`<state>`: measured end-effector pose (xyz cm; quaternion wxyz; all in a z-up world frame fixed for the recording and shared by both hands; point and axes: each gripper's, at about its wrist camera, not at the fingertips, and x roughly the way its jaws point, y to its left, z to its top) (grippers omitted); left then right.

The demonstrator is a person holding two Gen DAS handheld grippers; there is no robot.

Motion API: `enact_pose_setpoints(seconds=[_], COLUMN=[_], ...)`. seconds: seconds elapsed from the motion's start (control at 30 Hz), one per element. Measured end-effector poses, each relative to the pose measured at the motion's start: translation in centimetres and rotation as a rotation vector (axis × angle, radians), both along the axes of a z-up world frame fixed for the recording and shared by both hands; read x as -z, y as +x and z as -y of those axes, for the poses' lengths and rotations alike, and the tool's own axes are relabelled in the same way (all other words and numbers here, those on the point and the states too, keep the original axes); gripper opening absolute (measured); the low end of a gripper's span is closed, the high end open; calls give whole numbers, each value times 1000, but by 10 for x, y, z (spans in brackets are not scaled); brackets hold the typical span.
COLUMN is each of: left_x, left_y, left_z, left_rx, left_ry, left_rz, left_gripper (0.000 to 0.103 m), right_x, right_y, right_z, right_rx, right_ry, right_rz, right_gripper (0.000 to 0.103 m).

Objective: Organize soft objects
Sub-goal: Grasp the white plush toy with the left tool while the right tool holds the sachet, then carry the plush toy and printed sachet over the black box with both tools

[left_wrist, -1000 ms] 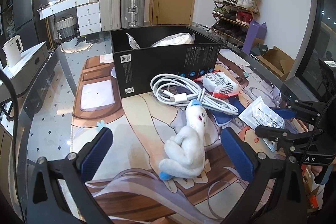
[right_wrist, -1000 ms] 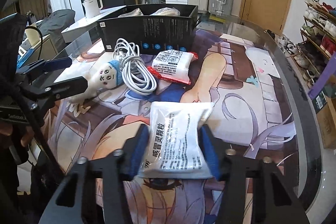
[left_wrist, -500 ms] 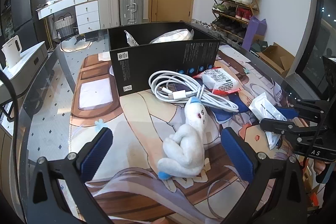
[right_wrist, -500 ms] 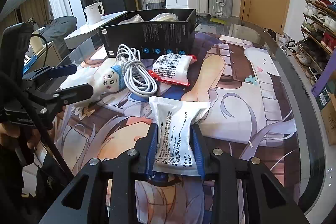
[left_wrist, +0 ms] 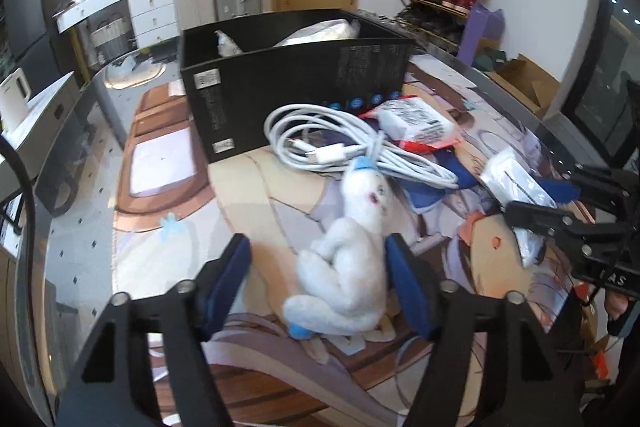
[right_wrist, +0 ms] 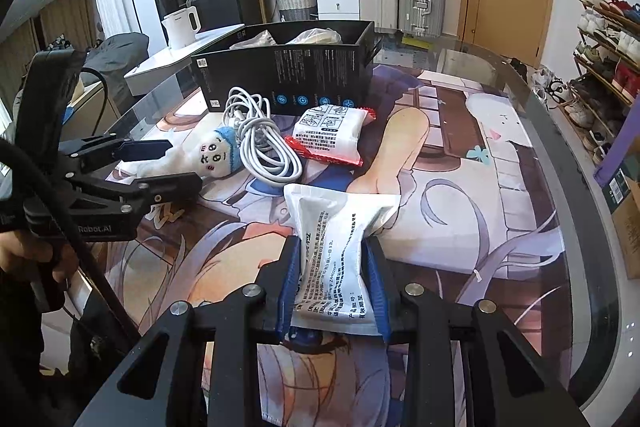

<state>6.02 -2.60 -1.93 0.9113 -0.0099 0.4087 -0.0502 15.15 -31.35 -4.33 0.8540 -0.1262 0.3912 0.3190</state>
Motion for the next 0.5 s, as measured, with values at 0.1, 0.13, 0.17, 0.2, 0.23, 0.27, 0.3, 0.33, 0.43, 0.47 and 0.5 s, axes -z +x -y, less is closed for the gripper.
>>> enact_pose_setpoints(seconds=[0.1, 0.13, 0.17, 0.2, 0.23, 0.27, 0.3, 0.33, 0.43, 0.47, 0.5], left_x=[-2, -3, -4, -6, -9, -12, -14, -15, -21, -24, -25], left_y=[-4, -5, -6, -8, -9, -10, -11, -11, -14, -17, -18], left_z=[4, 6, 6, 8, 7, 6, 2, -1, -9, -12, -15], left_rx=[34, 44, 51, 66, 79, 81, 76, 68, 41, 31, 23], left_ry=[11, 10, 20, 29, 23, 9, 4, 0, -15, -19, -25], left_rz=[15, 17, 24, 27, 32, 45, 49, 52, 67, 78, 82], left_gripper=[39, 37, 37, 36, 36, 36, 36, 36, 36, 36, 36], right_x=[-1, 0, -1, -1, -1, -2, -2, -3, -5, -7, -9], right_y=[-1, -1, -1, -1, -1, -2, -2, -2, -3, -4, -4], right_z=[-1, -1, -1, -2, -2, -2, -3, -3, -3, -3, -2], right_rx=[-3, -4, -5, -6, -6, -8, -10, -11, -13, -13, -13], right_ry=[-1, -1, -2, -3, -2, 0, -1, -1, 2, 4, 9], right_rz=[4, 5, 6, 9, 10, 11, 12, 14, 18, 21, 26], right_gripper=[32, 32, 32, 32, 32, 32, 32, 32, 32, 32, 32])
